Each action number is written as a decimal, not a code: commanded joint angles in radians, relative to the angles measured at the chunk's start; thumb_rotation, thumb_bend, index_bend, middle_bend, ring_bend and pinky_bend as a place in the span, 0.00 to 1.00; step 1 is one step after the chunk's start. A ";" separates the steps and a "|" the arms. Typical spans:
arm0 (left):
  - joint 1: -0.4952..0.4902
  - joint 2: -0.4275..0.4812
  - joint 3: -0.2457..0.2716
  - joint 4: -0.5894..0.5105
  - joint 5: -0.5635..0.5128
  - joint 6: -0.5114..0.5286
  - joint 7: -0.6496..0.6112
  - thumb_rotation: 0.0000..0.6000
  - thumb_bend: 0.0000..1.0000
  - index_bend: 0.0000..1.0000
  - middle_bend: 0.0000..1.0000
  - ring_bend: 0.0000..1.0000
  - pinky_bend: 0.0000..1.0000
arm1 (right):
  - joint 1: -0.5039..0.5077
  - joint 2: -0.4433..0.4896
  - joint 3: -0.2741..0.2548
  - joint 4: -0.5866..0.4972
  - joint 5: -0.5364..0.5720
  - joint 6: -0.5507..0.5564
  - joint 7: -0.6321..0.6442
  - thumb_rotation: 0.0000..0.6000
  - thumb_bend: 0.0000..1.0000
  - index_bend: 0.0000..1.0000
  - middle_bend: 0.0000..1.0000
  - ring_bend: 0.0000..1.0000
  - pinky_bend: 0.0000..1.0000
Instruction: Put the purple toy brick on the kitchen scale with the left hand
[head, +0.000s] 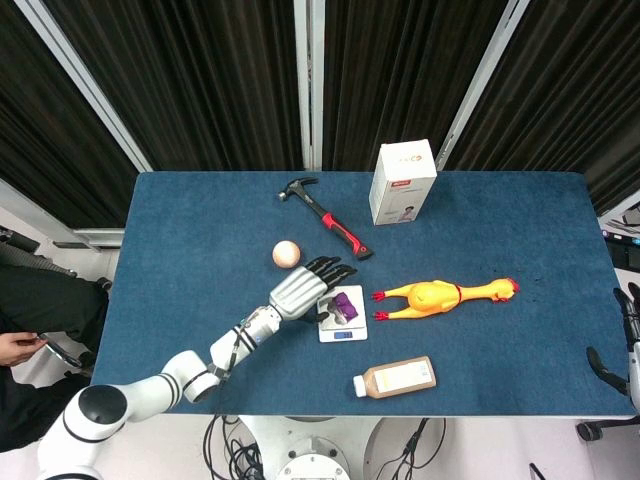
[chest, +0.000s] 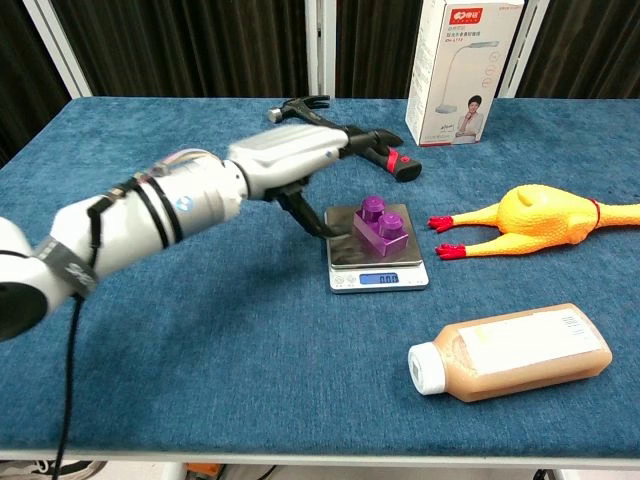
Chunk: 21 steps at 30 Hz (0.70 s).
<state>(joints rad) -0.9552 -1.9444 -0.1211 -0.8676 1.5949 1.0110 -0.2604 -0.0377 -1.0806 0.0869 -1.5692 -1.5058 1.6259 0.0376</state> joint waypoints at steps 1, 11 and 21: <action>0.125 0.195 -0.002 -0.234 -0.067 0.088 0.177 1.00 0.23 0.01 0.08 0.00 0.10 | 0.008 0.000 -0.006 0.003 -0.009 -0.014 -0.006 1.00 0.19 0.00 0.00 0.00 0.00; 0.523 0.584 0.155 -0.619 -0.220 0.369 0.524 1.00 0.18 0.02 0.08 0.00 0.08 | 0.051 -0.054 -0.016 0.072 -0.048 -0.057 -0.168 1.00 0.21 0.00 0.00 0.00 0.00; 0.767 0.663 0.231 -0.607 -0.209 0.560 0.373 1.00 0.14 0.02 0.08 0.00 0.07 | 0.079 -0.104 -0.025 0.101 -0.001 -0.147 -0.199 1.00 0.15 0.00 0.00 0.00 0.00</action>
<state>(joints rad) -0.2202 -1.2998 0.0939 -1.4887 1.3796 1.5392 0.1484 0.0326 -1.1764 0.0602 -1.4713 -1.5214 1.4970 -0.1610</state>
